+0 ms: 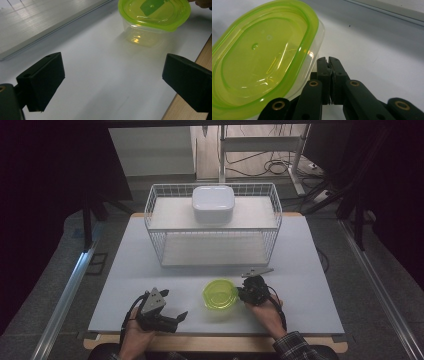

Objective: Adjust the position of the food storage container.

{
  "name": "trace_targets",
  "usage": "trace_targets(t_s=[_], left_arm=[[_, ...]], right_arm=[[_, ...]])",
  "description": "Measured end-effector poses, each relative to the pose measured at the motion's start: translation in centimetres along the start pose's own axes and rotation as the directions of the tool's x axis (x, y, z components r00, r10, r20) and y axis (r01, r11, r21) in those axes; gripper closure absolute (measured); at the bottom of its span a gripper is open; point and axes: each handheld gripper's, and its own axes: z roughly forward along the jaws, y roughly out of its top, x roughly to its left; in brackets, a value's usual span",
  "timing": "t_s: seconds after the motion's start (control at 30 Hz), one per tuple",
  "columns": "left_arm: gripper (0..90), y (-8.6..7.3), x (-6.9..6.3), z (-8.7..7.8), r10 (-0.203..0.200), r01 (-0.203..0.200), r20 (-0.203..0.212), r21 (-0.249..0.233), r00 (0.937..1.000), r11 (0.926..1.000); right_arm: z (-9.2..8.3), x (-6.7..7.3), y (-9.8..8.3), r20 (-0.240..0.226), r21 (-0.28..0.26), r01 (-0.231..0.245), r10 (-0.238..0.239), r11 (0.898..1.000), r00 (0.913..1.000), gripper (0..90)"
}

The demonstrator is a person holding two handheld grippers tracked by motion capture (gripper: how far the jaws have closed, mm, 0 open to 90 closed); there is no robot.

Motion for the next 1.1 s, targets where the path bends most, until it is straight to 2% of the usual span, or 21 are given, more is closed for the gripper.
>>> trace_targets(t_s=[0.2, 0.33, 0.57, 0.77, 0.8, 0.83, 0.87, 0.9, 0.93, 1.0, 1.1], left_arm=[[3.7, 0.0, 0.0, 0.0, 0.0, 0.0, 0.002, 0.004, 1.0, 1.0], [3.6, 0.0, 0.0, 0.0, -0.001, 0.001, 0.004, 0.006, 1.0, 1.0], [3.6, -0.2, 0.1, 0.2, -0.008, 0.007, 0.024, 0.018, 0.9997, 0.9998], [3.1, -0.2, 0.2, 0.0, -0.025, 0.026, 0.054, -0.012, 0.9982, 0.9996], [3.0, -0.2, 0.2, 0.0, -0.025, 0.026, 0.054, -0.012, 0.9982, 0.9996], [3.0, -0.3, 0.2, 0.0, -0.025, 0.026, 0.052, -0.015, 0.9983, 0.9996], [2.8, -0.3, 0.3, 0.0, -0.02, 0.021, 0.047, -0.017, 0.9987, 0.9996], [2.5, -0.3, 0.3, 0.0, -0.02, 0.021, 0.047, -0.017, 0.9987, 0.9996], [2.5, -0.4, 0.3, 0.0, -0.016, 0.017, 0.042, -0.017, 0.999, 0.9997], [2.4, -0.4, 0.3, 0.0, -0.001, 0.002, 0.033, -0.016, 0.9994, 0.9999], [2.5, -0.4, 0.2, 0.1, 0.006, -0.005, 0.032, -0.012, 0.9995, 0.9999]], right_arm=[[-0.8, -0.6, 0.0, 0.032, -0.015, 0.003, -0.003, 1.0, 0.9995, 85.9], [-1.7, -0.9, 0.0, 0.054, -0.029, 0.017, -0.016, 0.999, 0.9984, 80.6], [-3.8, -1.3, -0.5, 0.124, -0.038, 0.081, -0.076, 0.996, 0.9893, 55.7], [-5.0, -2.5, -1.1, 0.133, -0.055, 0.048, -0.041, 0.997, 0.9903, 32.8], [-5.0, -2.5, -1.1, 0.133, -0.055, 0.048, -0.041, 0.997, 0.9903, 32.8], [-5.2, -2.7, -1.2, 0.134, -0.064, 0.044, -0.035, 0.997, 0.9903, 30.0], [-5.8, -2.9, -1.4, 0.144, -0.09, 0.045, -0.032, 0.995, 0.9891, 23.2], [-5.8, -2.9, -1.4, 0.144, -0.09, 0.045, -0.032, 0.995, 0.9891, 23.2], [-6.2, -3.0, -1.7, 0.148, -0.107, 0.037, -0.021, 0.994, 0.9888, 18.1], [-6.4, -3.1, -1.9, 0.143, -0.117, 0.027, -0.01, 0.993, 0.9897, 15.4], [-6.5, -3.0, -2.3, 0.128, -0.112, 0.019, -0.005, 0.994, 0.9917, 11.2]])
